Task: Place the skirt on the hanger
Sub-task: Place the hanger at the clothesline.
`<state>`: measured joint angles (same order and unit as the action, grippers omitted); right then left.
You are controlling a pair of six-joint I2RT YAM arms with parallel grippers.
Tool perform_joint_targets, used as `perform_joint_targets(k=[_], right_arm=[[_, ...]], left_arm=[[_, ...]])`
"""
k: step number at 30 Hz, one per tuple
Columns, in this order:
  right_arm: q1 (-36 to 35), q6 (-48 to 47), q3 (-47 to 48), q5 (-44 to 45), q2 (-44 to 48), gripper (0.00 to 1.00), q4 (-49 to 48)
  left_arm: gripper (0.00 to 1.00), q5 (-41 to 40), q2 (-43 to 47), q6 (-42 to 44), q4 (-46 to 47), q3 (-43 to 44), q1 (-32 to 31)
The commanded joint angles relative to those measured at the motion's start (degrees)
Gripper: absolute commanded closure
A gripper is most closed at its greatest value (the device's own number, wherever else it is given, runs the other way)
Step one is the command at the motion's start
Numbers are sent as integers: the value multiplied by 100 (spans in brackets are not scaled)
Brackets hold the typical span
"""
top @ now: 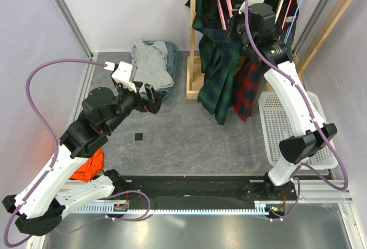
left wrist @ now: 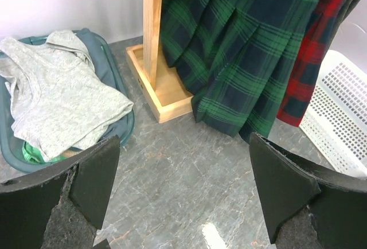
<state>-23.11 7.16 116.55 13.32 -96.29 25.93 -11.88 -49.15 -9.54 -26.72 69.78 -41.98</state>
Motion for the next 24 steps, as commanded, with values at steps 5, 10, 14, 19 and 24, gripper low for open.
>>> perform_joint_targets(k=[5,10,14,19,24], right_arm=[[368,128,974,-611,-267,100,-739],[562,242,1080,-813,-443,100,-739],[659,286,1141,-1050,-610,100,-739],[852,567,1396,-1577,-935,100,-633],[1098,822,1546,-1947,-1120,100,-607]], left_arm=[[1,-69,-25,14,106,-34,-12],[1,-87,-77,22,97,-43,-12],[1,-95,-95,22,106,-34,-12],[1,-104,-78,14,97,-78,-12],[1,-113,-69,-4,88,-140,-12]])
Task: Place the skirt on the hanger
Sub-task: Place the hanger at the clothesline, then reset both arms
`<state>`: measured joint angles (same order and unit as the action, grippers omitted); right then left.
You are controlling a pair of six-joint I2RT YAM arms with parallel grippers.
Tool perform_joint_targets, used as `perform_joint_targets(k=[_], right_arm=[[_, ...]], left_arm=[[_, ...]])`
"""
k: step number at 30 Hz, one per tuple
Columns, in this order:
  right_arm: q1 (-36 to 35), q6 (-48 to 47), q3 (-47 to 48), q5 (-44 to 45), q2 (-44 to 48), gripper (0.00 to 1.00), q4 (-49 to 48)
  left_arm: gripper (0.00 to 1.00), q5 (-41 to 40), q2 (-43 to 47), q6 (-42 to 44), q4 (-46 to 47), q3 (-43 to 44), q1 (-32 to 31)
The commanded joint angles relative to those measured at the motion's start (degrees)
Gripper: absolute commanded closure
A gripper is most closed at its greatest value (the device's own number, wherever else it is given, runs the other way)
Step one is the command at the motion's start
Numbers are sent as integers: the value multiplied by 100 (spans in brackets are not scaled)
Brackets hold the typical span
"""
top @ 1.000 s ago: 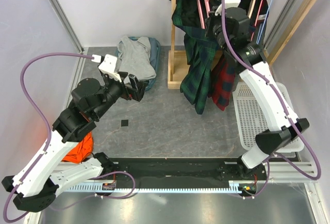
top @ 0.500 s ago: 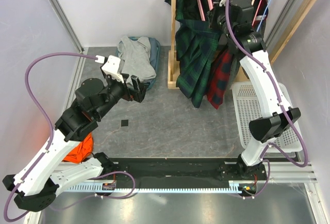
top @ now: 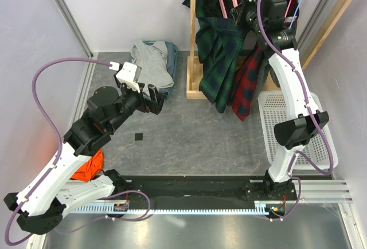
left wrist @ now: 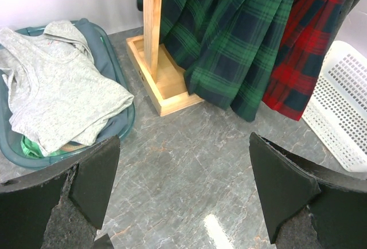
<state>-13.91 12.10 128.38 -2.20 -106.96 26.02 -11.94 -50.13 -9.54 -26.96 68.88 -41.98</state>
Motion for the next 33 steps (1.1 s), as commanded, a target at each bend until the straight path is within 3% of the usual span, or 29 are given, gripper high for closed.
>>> perform_joint_targets(k=[1,4,6,13,17,21,26,27,29,33], right_arm=[[204,372,311,-430,-45,100,-616],[240,364,57,-405,113,97,-633],[240,363,-128,-361,349,77,-756],[231,337,-445,-202,992,46,-801],[231,311,-533,-88,1448,41,-704],[231,346,-700,79,1879,27,-607],[240,363,-954,123,2660,17,270],[240,363,-1051,132,2810,10,446],[240,364,-1445,158,3292,2,1035],[231,468,-2640,438,4374,2,1555]], left_arm=[[1,-115,29,-4,121,-59,-12],[1,-141,3,-13,121,-50,-12],[1,-150,-6,-4,112,-42,-12],[1,-203,3,22,104,2,-12],[1,-229,47,22,86,20,-12],[1,-238,100,22,51,29,-12],[1,-483,310,-135,-2,-85,-12],[1,-510,415,-153,-20,-172,-12],[1,-607,504,-284,-63,-278,-12],[1,-695,741,-478,-221,-603,-12]])
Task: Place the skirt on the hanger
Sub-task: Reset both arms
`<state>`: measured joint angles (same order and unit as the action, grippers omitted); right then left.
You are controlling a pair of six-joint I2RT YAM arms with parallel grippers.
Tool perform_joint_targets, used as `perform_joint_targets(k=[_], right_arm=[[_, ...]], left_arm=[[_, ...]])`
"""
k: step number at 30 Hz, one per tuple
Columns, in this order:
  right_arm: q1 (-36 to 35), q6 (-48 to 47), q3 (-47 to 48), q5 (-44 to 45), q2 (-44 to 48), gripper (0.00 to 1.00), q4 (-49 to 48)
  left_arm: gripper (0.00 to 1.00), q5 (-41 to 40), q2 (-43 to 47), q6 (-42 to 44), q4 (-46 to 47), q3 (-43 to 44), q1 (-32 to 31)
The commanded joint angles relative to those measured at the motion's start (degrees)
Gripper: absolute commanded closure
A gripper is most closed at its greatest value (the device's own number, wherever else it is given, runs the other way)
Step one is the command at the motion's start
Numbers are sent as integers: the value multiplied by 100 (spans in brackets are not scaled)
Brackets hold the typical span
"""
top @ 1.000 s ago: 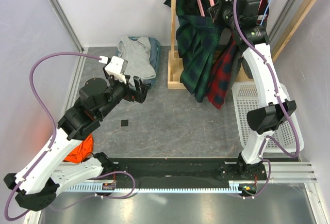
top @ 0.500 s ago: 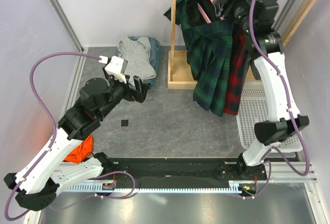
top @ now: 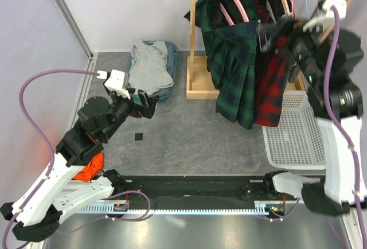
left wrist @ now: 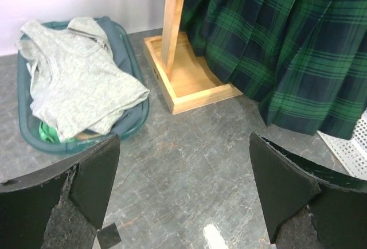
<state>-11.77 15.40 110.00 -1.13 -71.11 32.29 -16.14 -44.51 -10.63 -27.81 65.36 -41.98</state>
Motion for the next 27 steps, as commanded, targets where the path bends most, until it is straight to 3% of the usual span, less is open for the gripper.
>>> perform_joint_targets(k=[1,5,13,27], right_arm=[[26,156,-1291,384,1018,2,1050],[26,297,-2244,789,2160,2,1472],[26,420,-3835,1044,3470,2,2018],[17,544,-5084,369,3903,2,1544]], left_arm=[[1,-284,284,-395,-180,-313,-12],[1,-328,583,-615,-365,-586,-12],[1,-416,1295,-923,-637,-955,-12],[1,-601,1744,-1116,-840,-1280,-12]])
